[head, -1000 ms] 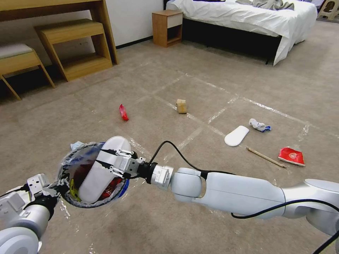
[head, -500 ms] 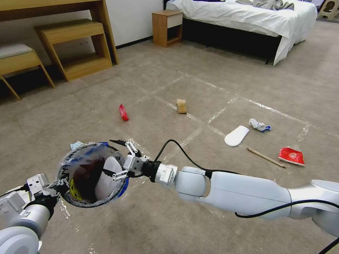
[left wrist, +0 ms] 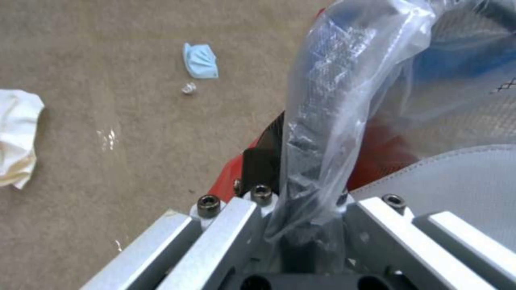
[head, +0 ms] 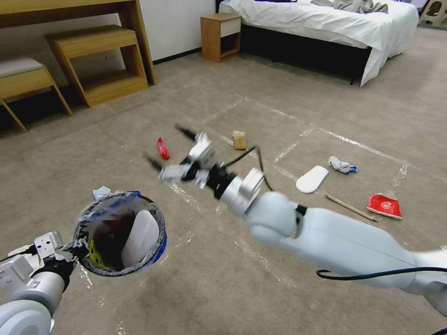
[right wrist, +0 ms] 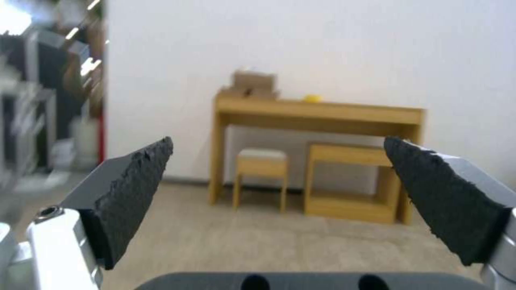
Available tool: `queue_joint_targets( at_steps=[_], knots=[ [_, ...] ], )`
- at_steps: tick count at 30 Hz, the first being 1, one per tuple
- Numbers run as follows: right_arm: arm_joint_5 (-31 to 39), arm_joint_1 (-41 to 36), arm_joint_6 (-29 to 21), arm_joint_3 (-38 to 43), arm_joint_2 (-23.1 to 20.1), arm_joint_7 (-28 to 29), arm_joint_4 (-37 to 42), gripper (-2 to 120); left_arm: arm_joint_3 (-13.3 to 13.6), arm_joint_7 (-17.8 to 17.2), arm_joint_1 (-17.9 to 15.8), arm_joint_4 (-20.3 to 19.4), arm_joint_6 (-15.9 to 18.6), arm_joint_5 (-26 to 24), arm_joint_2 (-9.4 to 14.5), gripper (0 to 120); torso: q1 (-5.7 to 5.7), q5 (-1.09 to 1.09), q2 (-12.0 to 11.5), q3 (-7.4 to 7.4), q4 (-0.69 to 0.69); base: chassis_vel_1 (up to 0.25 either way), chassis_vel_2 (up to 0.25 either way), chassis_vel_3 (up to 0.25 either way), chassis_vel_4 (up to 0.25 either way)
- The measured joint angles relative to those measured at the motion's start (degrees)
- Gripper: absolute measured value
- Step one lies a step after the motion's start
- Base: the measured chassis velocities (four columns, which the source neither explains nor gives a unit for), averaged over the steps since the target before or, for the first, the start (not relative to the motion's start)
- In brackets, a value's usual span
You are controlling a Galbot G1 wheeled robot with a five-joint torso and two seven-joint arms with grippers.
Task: Pick up the trash bin and place the garbage on the floor into it.
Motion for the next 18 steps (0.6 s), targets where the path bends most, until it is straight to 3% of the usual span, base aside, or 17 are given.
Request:
queue_joint_targets(
  at_steps=[5,18],
  knots=[
    [4.00,-8.35,-1.33,13.45,-1.04,0.60,0.64,100,-0.81,0.25,0.86,-0.27,-0.51,0.76,0.12,1,0.00,0.01,0.00,0.00,-0.01,0.000,0.000,0.000,0.000],
    [5.47,-22.52,-2.46,37.88,-3.41,4.56,2.53,100,-1.63,1.17,1.77,-0.62,-2.07,3.77,-1.00,1,0.00,0.01,0.00,0.00,-0.01,0.000,0.000,0.000,0.000]
  ],
)
